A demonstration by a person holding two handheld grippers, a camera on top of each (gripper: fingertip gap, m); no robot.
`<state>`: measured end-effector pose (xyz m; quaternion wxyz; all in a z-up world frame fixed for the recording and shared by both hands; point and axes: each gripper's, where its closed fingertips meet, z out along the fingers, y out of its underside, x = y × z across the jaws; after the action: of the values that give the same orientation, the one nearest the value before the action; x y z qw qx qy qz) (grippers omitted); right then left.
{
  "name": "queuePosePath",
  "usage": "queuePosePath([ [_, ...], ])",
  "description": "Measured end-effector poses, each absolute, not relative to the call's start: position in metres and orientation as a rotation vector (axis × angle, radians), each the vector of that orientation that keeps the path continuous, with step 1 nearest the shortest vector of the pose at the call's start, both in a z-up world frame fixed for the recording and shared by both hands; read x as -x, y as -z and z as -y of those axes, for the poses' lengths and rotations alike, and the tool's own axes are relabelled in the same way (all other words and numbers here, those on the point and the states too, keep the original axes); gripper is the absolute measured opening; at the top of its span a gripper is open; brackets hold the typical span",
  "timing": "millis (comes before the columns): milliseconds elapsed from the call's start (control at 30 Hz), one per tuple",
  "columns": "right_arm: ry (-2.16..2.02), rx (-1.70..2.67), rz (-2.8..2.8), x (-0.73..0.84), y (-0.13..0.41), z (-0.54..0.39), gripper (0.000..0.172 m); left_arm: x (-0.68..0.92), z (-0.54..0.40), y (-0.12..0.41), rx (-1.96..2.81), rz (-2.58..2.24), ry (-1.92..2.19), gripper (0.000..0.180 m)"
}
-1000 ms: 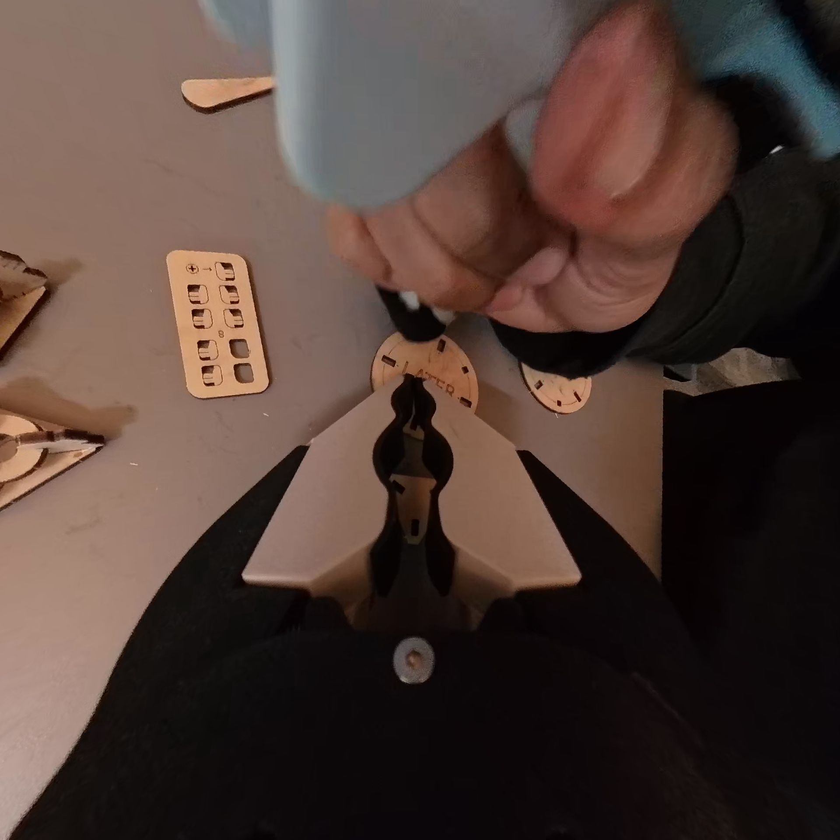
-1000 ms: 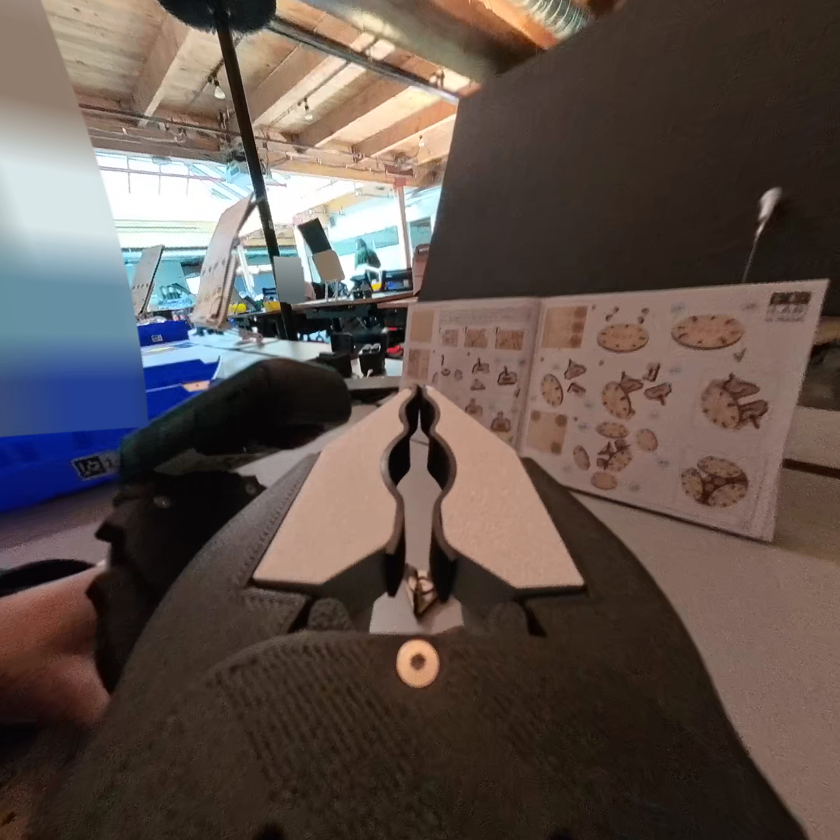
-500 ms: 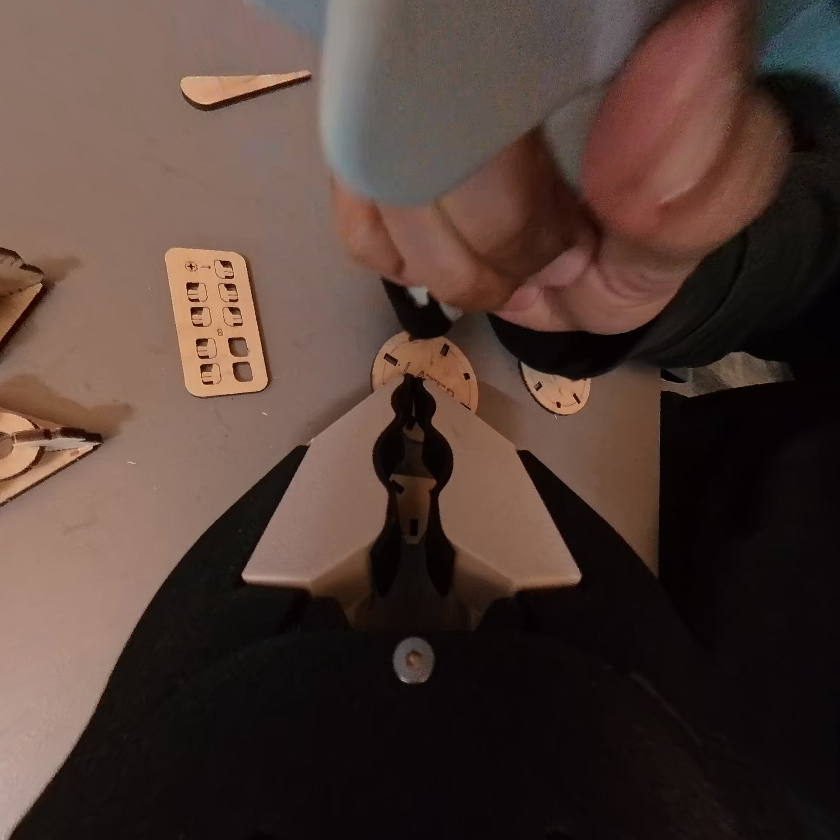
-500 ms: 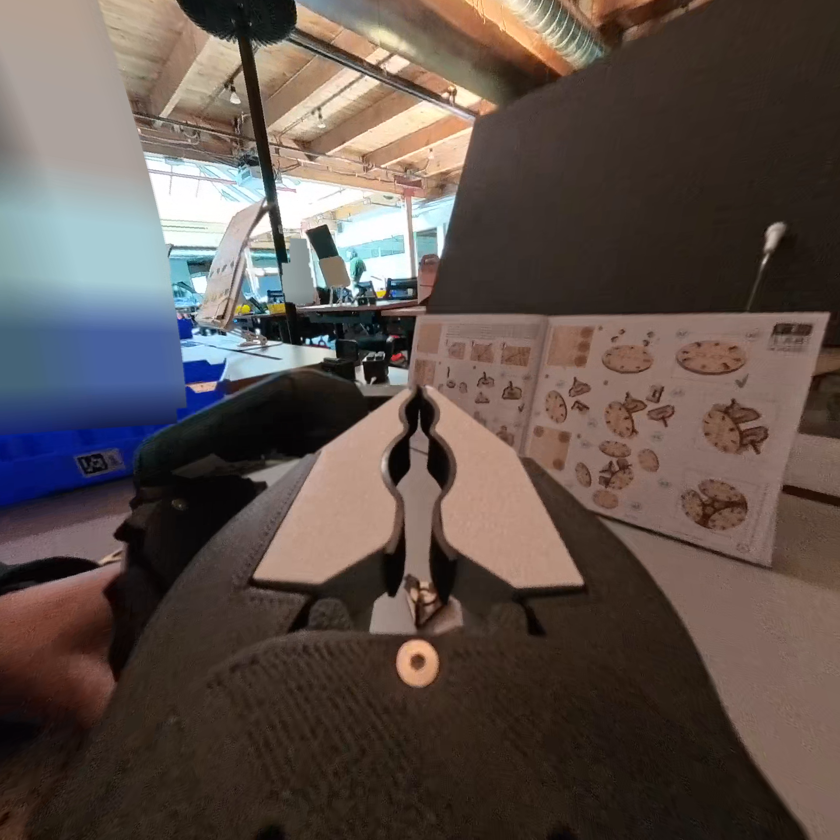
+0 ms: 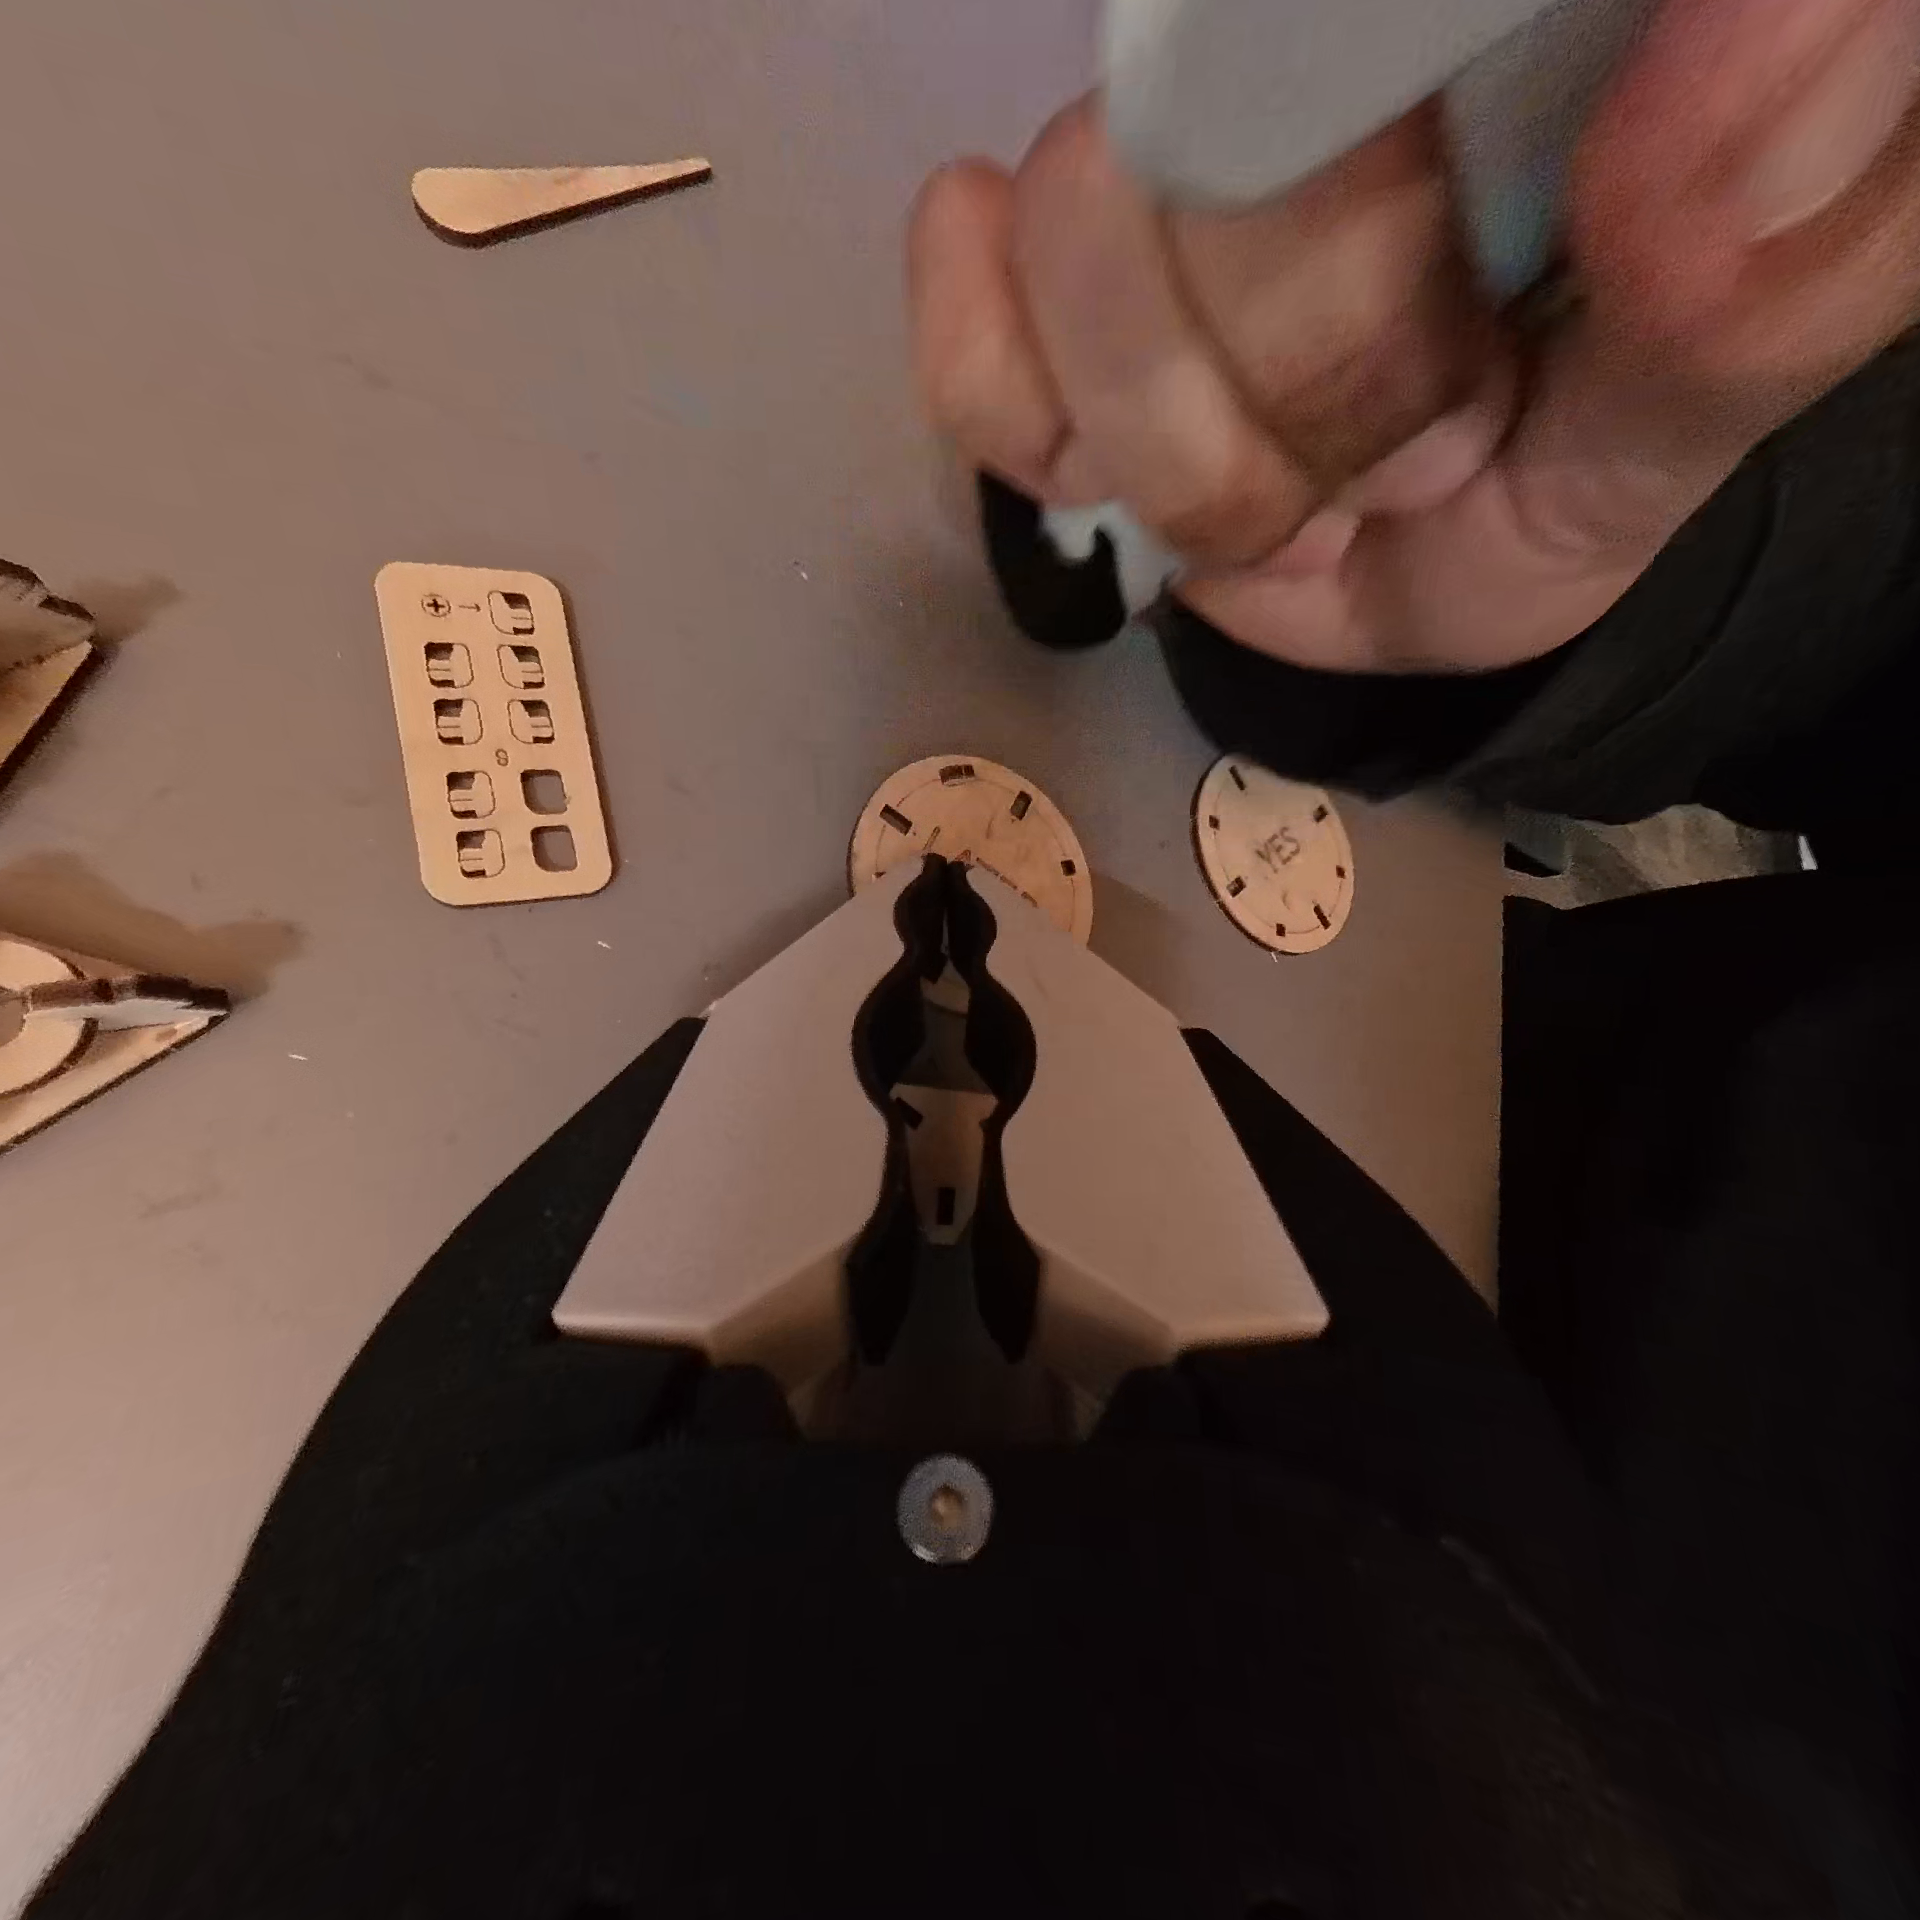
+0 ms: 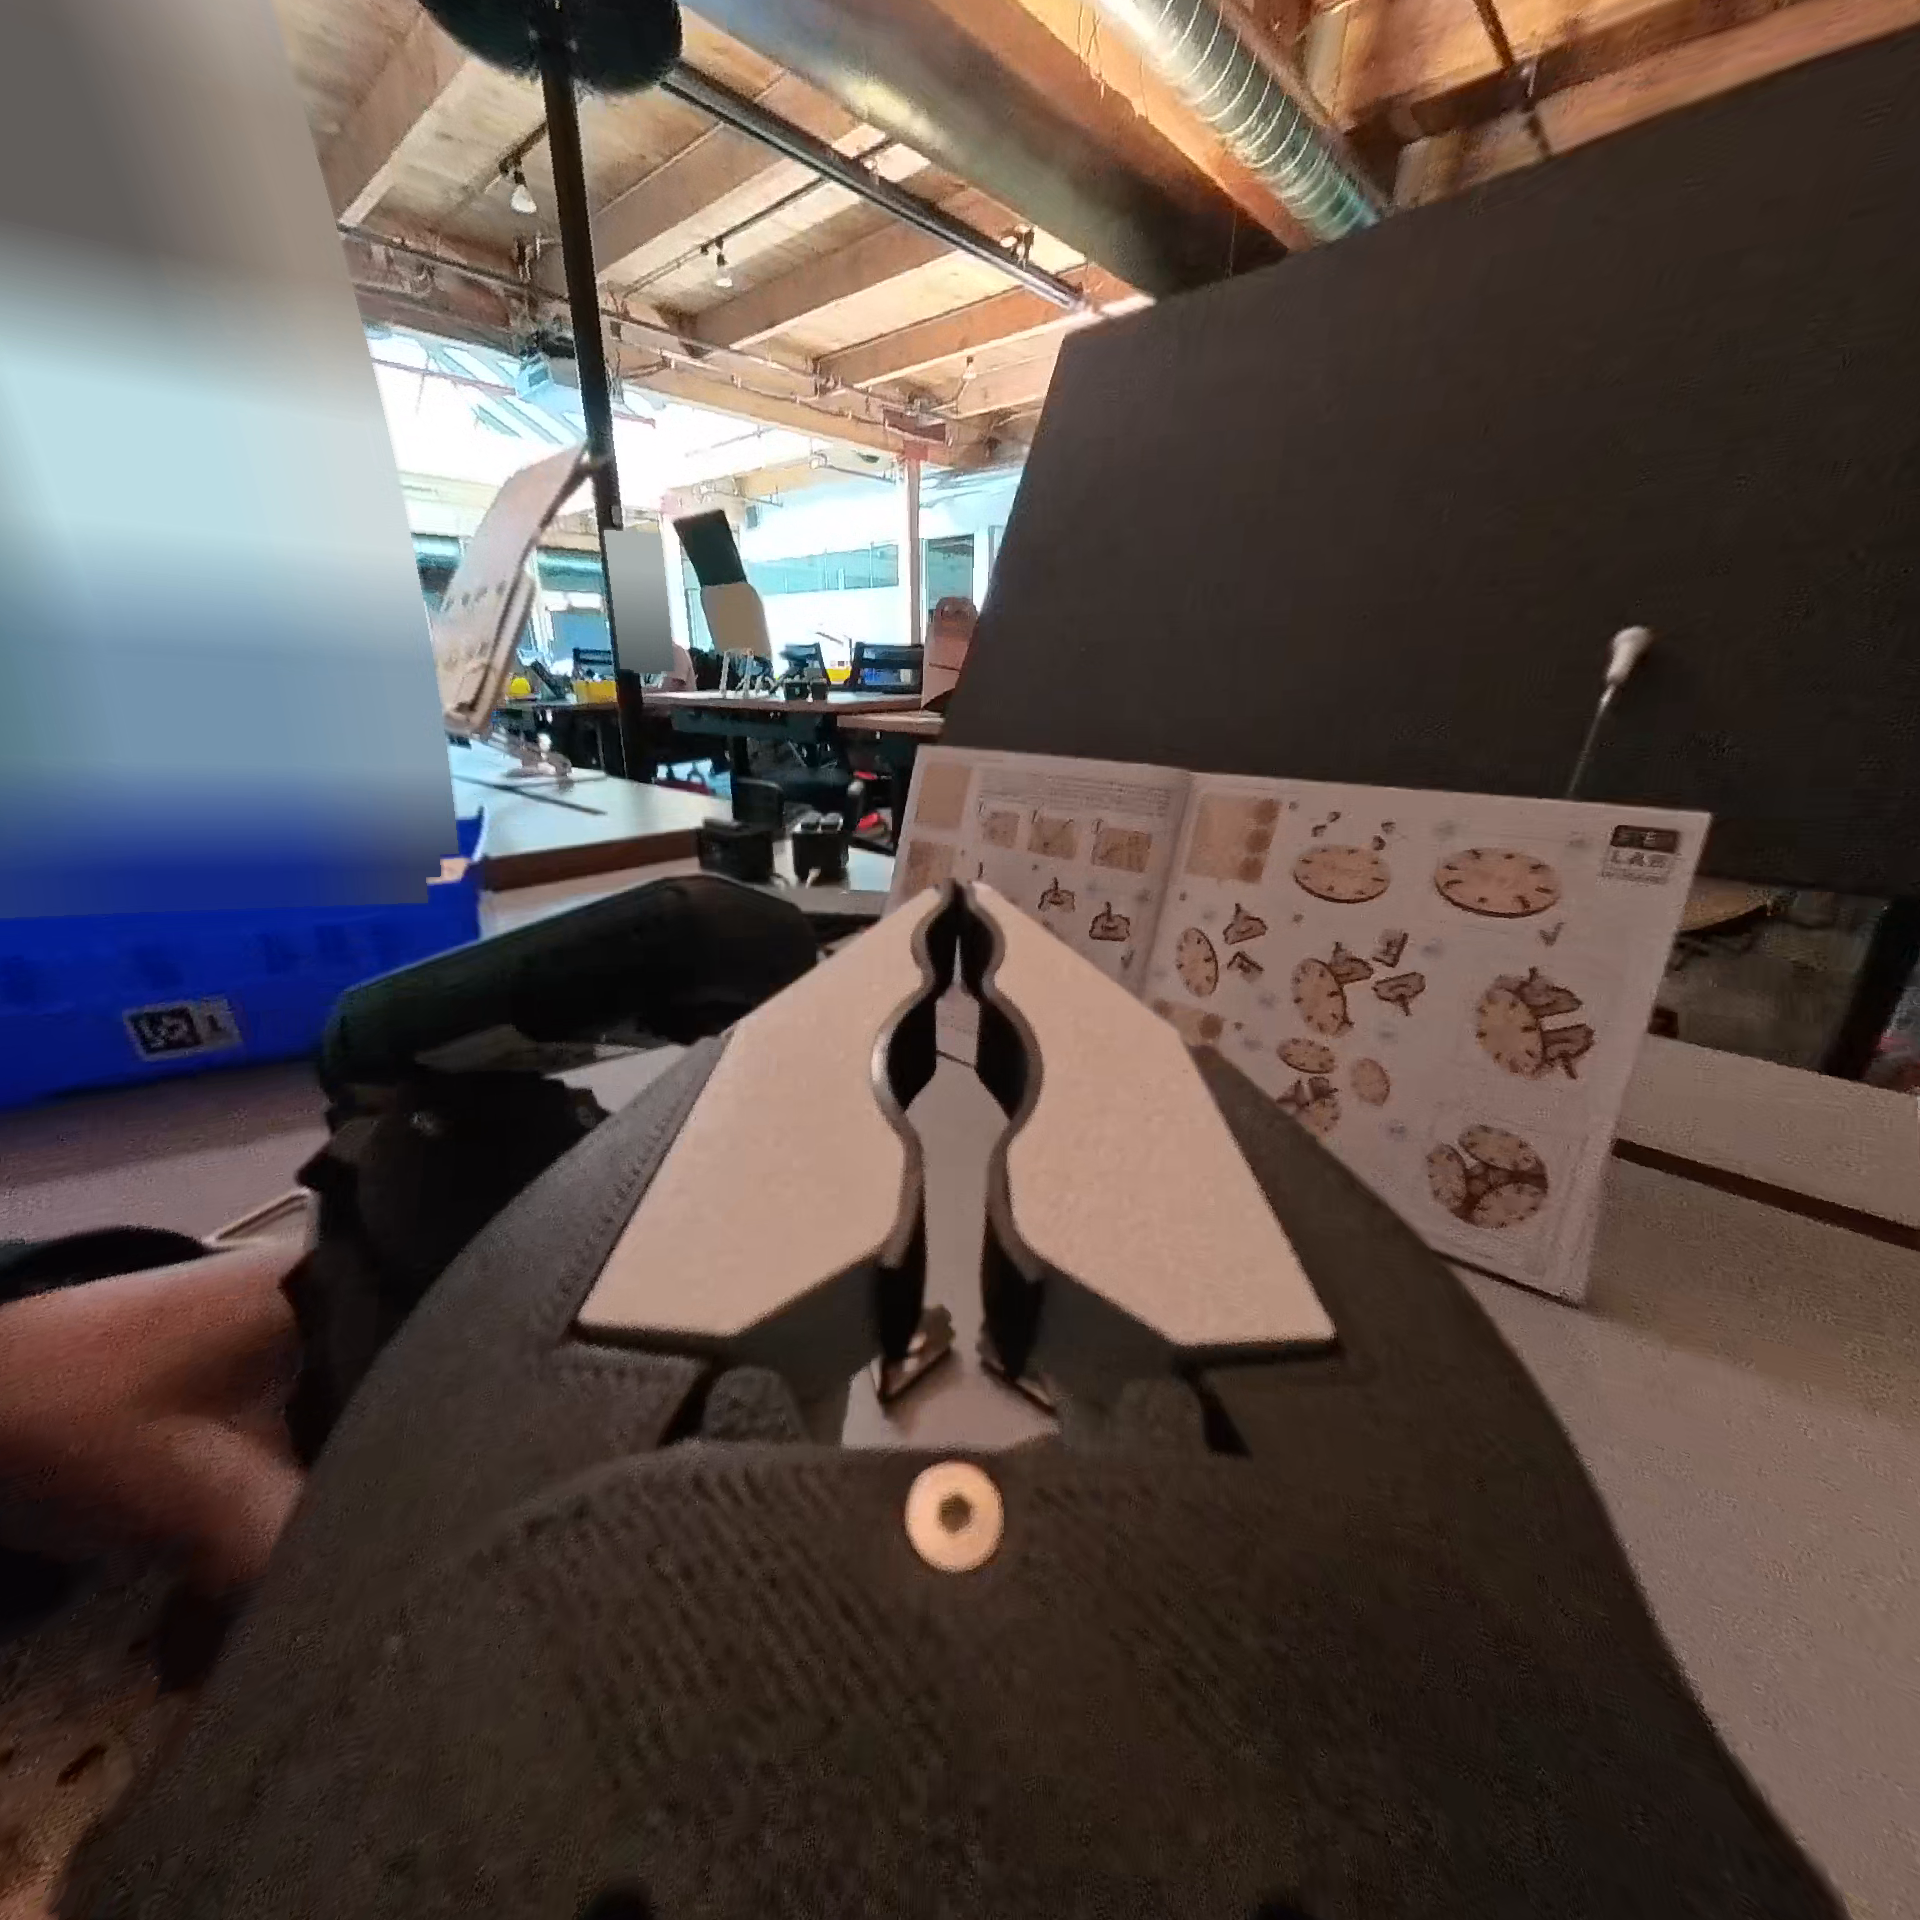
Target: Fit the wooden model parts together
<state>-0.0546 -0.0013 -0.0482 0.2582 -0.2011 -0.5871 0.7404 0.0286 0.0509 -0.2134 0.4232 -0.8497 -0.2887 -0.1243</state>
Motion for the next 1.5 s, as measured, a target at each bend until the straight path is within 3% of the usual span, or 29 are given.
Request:
queuePosePath([
  [167, -1.605, 0.535, 2.109, 0.041, 0.115, -0.018, 0.003, -0.029, -0.051, 0.213, 2.131, 0.719, 0.301, 0.0],
  [300, -1.413, 0.634, 2.416, 0.008, 0.167, -0.043, 0.034, -0.029, -0.051, 0.213, 2.134, 0.717, 0.294, 0.0],
  [433, -1.195, 0.653, 2.523, -0.018, 0.199, -0.059, 0.034, -0.029, -0.051, 0.213, 2.128, 0.723, 0.309, 0.0],
  [533, -1.224, 0.65, 2.512, -0.027, 0.204, -0.054, 0.026, -0.029, -0.051, 0.213, 2.129, 0.722, 0.306, 0.0],
  [833, -1.203, 0.669, 2.537, -0.026, 0.208, -0.05, 0.031, -0.028, -0.051, 0.213, 2.111, 0.74, 0.347, 0.0],
  [900, -1.205, 0.673, 2.559, -0.028, 0.21, -0.049, 0.041, -0.028, -0.051, 0.213, 2.106, 0.745, 0.359, 0.0],
  [967, -1.21, 0.675, 2.627, -0.035, 0.214, -0.045, 0.062, -0.029, -0.052, 0.213, 2.094, 0.754, 0.393, 0.0],
  [1100, -1.185, 0.674, 2.606, -0.033, 0.215, -0.046, 0.07, -0.029, -0.052, 0.213, 2.081, 0.763, 0.426, 0.0],
  [1500, -1.253, 0.635, 2.542, -0.034, 0.204, -0.046, 0.056, -0.023, -0.048, 0.182, 1.899, 0.739, 0.476, 0.001],
])
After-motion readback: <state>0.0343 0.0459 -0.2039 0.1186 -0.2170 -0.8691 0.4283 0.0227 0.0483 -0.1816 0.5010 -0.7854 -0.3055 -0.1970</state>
